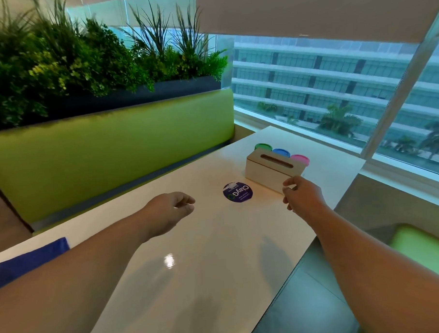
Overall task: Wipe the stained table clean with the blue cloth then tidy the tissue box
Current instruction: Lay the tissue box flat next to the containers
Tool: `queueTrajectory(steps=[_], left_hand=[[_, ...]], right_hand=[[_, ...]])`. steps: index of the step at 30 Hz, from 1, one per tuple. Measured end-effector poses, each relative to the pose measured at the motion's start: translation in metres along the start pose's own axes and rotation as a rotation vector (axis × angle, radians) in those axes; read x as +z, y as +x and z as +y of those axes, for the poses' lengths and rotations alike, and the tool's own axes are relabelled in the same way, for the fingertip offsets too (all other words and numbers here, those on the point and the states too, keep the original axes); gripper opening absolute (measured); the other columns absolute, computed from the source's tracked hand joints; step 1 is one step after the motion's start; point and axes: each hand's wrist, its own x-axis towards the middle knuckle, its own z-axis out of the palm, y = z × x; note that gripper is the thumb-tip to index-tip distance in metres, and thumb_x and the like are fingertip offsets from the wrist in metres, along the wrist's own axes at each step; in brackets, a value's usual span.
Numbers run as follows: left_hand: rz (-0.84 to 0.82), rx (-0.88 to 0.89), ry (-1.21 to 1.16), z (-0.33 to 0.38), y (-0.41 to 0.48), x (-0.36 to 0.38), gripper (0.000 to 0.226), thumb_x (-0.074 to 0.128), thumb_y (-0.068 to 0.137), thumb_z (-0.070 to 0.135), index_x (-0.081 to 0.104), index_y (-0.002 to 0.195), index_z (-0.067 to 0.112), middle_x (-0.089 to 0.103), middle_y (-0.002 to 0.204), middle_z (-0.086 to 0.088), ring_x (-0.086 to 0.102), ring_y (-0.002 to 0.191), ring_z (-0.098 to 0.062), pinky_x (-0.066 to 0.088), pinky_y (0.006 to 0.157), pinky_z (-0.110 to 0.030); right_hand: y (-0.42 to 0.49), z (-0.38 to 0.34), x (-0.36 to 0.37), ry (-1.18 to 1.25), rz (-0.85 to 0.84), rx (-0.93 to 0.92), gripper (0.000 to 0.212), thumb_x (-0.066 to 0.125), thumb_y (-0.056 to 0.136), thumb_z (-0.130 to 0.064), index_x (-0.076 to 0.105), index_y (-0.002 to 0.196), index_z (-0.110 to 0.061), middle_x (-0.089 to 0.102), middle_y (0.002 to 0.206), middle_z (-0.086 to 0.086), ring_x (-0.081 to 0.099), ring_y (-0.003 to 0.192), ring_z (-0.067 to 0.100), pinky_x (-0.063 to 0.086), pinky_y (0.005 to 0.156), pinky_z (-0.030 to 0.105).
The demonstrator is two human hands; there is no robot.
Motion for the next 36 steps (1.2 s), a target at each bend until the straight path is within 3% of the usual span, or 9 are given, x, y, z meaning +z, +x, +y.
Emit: queueTrajectory(steps=[5, 9, 14, 17, 21, 26, 36], left_hand=[[-0.028, 0.015, 0.016, -0.011, 0.04, 0.0, 0.023, 0.055, 0.092, 0.031, 0.062, 0.114, 0.026, 0.061, 0.111, 0.002, 0.054, 0.104, -0.013, 0.038, 0.081, -0.024], [-0.084, -0.006, 0.036, -0.024, 0.085, 0.012, 0.024, 0.055, 0.092, 0.032, 0.06, 0.116, 0.027, 0.06, 0.116, 0.003, 0.054, 0.105, -0.012, 0.039, 0.082, -0.024], [-0.129, 0.054, 0.123, -0.021, 0.177, 0.039, 0.035, 0.055, 0.092, 0.034, 0.053, 0.126, 0.028, 0.05, 0.135, 0.005, 0.047, 0.124, -0.015, 0.04, 0.095, -0.028], [-0.094, 0.102, 0.178, -0.019, 0.224, 0.062, 0.039, 0.054, 0.092, 0.034, 0.051, 0.129, 0.026, 0.048, 0.138, 0.002, 0.045, 0.126, -0.016, 0.037, 0.097, -0.026], [-0.128, 0.062, 0.213, -0.037, 0.253, 0.088, 0.039, 0.053, 0.092, 0.034, 0.049, 0.131, 0.028, 0.045, 0.141, 0.002, 0.046, 0.125, -0.017, 0.038, 0.1, -0.028], [-0.132, -0.008, 0.177, -0.065, 0.259, 0.098, 0.036, 0.052, 0.093, 0.035, 0.049, 0.129, 0.029, 0.043, 0.141, 0.003, 0.045, 0.125, -0.017, 0.036, 0.094, -0.025], [-0.113, -0.036, 0.15, -0.082, 0.243, 0.096, 0.033, 0.052, 0.093, 0.036, 0.051, 0.126, 0.03, 0.046, 0.138, 0.003, 0.043, 0.127, -0.017, 0.034, 0.092, -0.024]], right_hand=[[0.033, 0.018, 0.015, -0.105, 0.052, 0.02, 0.022, 0.056, 0.092, -0.022, 0.058, 0.114, -0.019, 0.065, 0.095, 0.008, 0.063, 0.074, 0.021, 0.051, 0.062, 0.028], [0.074, 0.039, 0.027, -0.282, 0.042, 0.05, 0.038, 0.059, 0.091, -0.025, 0.05, 0.128, -0.019, 0.06, 0.107, 0.009, 0.058, 0.083, 0.02, 0.044, 0.064, 0.028], [0.149, 0.068, 0.035, -0.391, 0.065, 0.115, 0.058, 0.063, 0.09, -0.029, 0.038, 0.142, -0.024, 0.039, 0.135, 0.014, 0.053, 0.108, 0.029, 0.044, 0.082, 0.034], [0.19, 0.086, 0.04, -0.411, 0.094, 0.126, 0.065, 0.064, 0.088, -0.036, 0.034, 0.145, -0.03, 0.023, 0.149, 0.007, 0.049, 0.121, 0.03, 0.045, 0.096, 0.04], [0.221, 0.1, 0.053, -0.457, 0.098, 0.062, 0.061, 0.063, 0.086, -0.046, 0.039, 0.141, -0.035, 0.025, 0.144, 0.0, 0.05, 0.118, 0.025, 0.045, 0.099, 0.042], [0.228, 0.113, 0.064, -0.34, 0.21, 0.023, 0.05, 0.066, 0.085, -0.041, 0.053, 0.132, -0.031, 0.031, 0.134, -0.003, 0.05, 0.112, 0.027, 0.043, 0.101, 0.044], [0.228, 0.101, 0.074, -0.33, 0.194, -0.006, 0.051, 0.065, 0.085, -0.042, 0.05, 0.133, -0.033, 0.032, 0.129, -0.007, 0.05, 0.103, 0.021, 0.045, 0.097, 0.038]])
